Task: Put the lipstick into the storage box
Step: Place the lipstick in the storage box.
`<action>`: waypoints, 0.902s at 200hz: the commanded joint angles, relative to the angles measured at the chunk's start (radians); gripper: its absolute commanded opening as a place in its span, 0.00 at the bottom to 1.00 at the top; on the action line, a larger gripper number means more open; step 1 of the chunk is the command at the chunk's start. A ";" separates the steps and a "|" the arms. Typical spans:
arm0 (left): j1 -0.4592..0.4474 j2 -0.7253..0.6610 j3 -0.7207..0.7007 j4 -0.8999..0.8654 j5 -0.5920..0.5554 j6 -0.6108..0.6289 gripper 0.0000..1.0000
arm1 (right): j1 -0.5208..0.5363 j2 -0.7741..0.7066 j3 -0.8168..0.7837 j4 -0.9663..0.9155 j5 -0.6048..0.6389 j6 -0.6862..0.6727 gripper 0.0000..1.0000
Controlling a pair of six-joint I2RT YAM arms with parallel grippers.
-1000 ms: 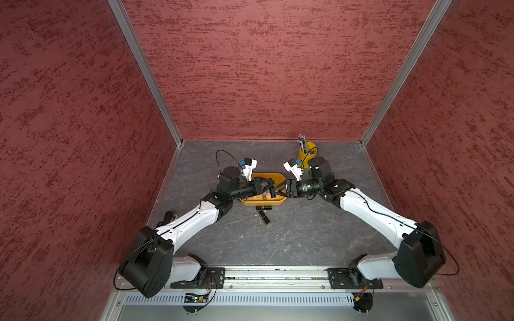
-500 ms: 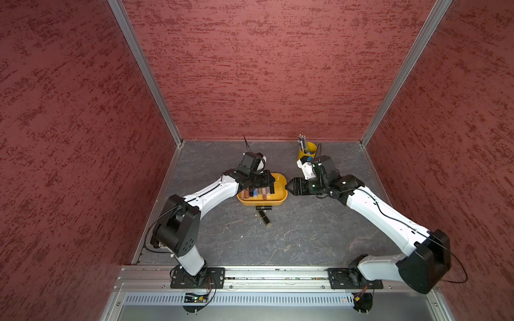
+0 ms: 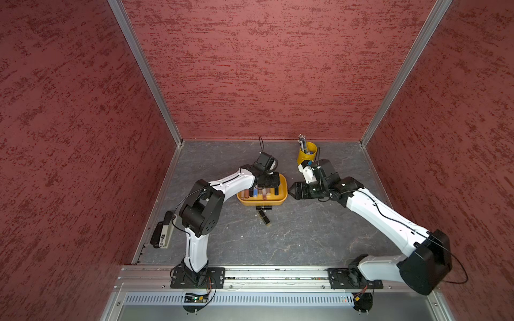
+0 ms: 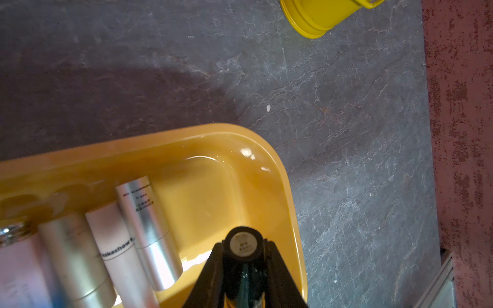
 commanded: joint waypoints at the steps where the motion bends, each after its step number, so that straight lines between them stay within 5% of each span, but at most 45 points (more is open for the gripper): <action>1: -0.002 0.030 0.022 -0.010 -0.047 0.027 0.16 | -0.003 0.000 -0.002 0.000 0.018 -0.015 0.73; 180: 0.003 0.113 0.014 -0.008 -0.137 0.004 0.26 | -0.002 -0.001 -0.009 0.002 0.000 -0.035 0.73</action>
